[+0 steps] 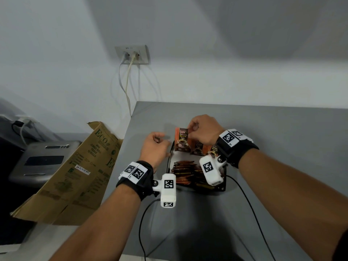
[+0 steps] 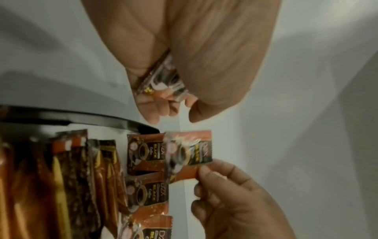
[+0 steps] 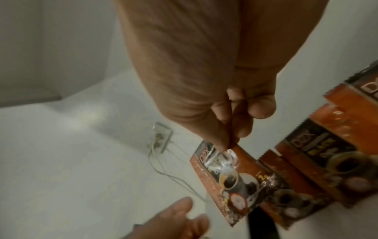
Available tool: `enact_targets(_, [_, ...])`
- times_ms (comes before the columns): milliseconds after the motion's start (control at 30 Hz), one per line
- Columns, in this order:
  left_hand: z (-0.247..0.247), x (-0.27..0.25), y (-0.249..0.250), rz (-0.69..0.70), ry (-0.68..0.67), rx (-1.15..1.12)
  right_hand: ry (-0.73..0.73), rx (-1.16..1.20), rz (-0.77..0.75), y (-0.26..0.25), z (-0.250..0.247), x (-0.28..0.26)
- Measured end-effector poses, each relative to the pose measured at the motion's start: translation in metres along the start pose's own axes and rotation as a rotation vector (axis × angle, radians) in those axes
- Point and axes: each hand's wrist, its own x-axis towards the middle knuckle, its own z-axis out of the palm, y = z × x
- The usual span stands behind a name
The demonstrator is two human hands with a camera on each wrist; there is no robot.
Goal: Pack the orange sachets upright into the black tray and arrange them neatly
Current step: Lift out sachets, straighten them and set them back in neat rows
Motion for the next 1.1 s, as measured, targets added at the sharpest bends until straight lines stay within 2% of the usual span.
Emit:
enact_targets(167, [-0.012, 0.002, -0.008, -0.066, 0.042, 0.034, -0.080, -0.121, 0.070, 0.012, 0.027, 0.003])
enact_targets(400, [-0.019, 0.001, -0.013, -0.103, 0.037, 0.052, -0.083, -0.136, 0.065, 0.008, 0.045, 0.008])
enact_targets(1100, [-0.015, -0.006, -0.012, -0.065, -0.041, 0.069, -0.042, -0.070, 0.173, 0.011, 0.048, 0.010])
